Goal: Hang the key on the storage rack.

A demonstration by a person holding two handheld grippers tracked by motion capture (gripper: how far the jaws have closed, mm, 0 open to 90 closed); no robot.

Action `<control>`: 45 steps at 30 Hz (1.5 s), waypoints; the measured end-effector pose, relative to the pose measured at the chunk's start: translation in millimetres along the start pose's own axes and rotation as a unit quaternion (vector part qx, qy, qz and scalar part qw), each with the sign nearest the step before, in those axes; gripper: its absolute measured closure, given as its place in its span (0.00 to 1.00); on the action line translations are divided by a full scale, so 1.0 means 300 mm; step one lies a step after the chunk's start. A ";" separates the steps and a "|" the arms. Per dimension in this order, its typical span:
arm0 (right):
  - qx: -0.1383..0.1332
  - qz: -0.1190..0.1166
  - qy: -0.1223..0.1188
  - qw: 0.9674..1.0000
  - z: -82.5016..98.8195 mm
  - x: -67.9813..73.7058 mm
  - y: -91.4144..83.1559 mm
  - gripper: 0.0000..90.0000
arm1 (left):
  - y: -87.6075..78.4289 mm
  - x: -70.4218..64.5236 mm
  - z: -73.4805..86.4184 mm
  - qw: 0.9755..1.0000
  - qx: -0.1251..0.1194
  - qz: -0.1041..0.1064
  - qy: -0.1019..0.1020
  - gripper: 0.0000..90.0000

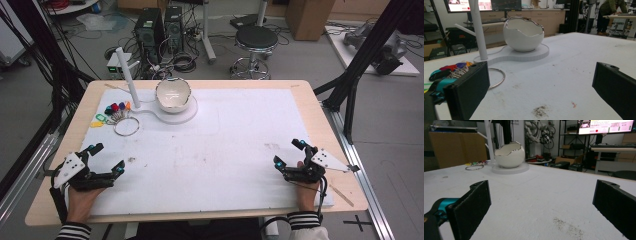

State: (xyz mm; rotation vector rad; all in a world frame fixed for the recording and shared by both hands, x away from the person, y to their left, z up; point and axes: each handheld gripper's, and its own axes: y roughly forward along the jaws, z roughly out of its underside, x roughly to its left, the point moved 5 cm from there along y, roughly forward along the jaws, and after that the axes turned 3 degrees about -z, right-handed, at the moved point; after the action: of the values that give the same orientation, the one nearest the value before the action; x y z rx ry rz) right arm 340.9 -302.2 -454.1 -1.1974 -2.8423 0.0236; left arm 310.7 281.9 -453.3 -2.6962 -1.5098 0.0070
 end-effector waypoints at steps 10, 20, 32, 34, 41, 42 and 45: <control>0.002 0.001 0.003 1.000 0.001 -0.001 0.000 0.01 | 0.004 0.003 0.000 1.000 0.006 -0.001 -0.006 0.02; 0.000 0.000 -0.001 1.000 0.000 0.000 0.001 0.01 | 0.029 0.020 -0.003 1.000 0.027 -0.001 -0.002 0.02; 0.005 0.002 0.000 1.000 0.001 -0.001 0.002 0.01 | 0.108 0.077 -0.158 0.999 0.051 0.009 0.003 0.02; 0.004 0.001 -0.001 1.000 0.000 0.000 0.003 0.01 | 0.128 0.086 -0.201 0.998 0.063 0.017 0.013 0.02; 0.007 0.002 0.000 1.000 0.001 0.000 0.003 0.01 | 0.194 0.116 -0.316 0.993 0.102 0.033 0.041 0.02; 0.007 0.001 0.001 1.000 0.001 0.000 0.003 0.01 | 0.202 0.121 -0.324 0.993 0.106 0.034 0.040 0.02; 0.007 0.002 0.000 1.000 0.001 0.000 0.004 0.01 | 0.224 0.133 -0.339 0.991 0.120 0.030 0.041 0.02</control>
State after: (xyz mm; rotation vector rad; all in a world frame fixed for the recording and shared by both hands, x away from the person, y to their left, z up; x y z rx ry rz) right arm 341.6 -301.4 -454.5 -1.1994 -2.8357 0.0435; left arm 391.8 276.4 -354.0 -2.5174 -1.3125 0.0757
